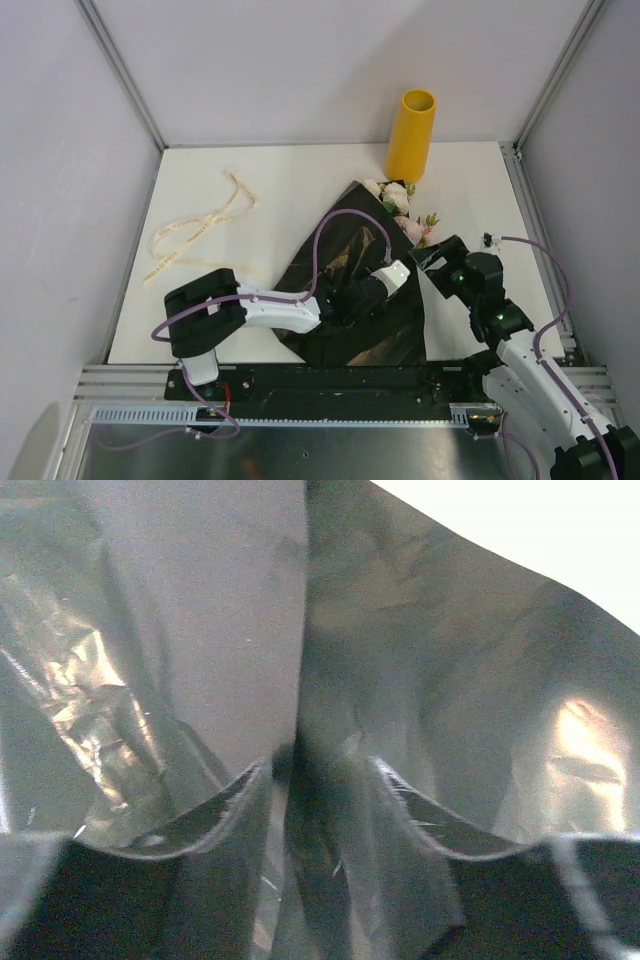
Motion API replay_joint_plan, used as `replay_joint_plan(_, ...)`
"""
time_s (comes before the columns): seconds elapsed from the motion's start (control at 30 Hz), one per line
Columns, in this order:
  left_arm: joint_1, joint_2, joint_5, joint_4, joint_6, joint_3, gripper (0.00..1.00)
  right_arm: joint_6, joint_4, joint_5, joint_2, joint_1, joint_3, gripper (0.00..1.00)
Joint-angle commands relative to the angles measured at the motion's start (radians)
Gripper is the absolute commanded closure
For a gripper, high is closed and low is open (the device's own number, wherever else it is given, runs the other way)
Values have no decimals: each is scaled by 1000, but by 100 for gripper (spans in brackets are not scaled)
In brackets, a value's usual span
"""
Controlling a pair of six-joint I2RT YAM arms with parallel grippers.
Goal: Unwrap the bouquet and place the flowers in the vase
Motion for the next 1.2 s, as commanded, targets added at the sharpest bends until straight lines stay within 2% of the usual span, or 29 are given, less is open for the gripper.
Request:
replay_joint_plan(0.0, -2, -7, -135, 33, 27, 28, 60, 11, 30, 2, -6, -6, -23, 13)
replay_joint_plan(0.17, -2, -30, -204, 32, 34, 6, 92, 50, 104, -48, 19, -4, -67, 15)
replay_joint_plan(0.23, -2, -45, -223, 28, 31, -5, 98, 87, 162, -65, 33, -2, -100, 16)
replay_joint_plan(0.57, 16, -175, -239, 27, -23, -94, 100, 194, 408, -78, 236, 39, -144, 19)
replay_joint_plan(1.1, 27, -194, -226, 22, -46, -114, 100, 353, 791, -126, 734, 104, -56, 29)
replay_joint_plan(1.17, 27, -196, -221, 17, -56, -123, 94, 367, 832, -139, 780, 105, -51, 29)
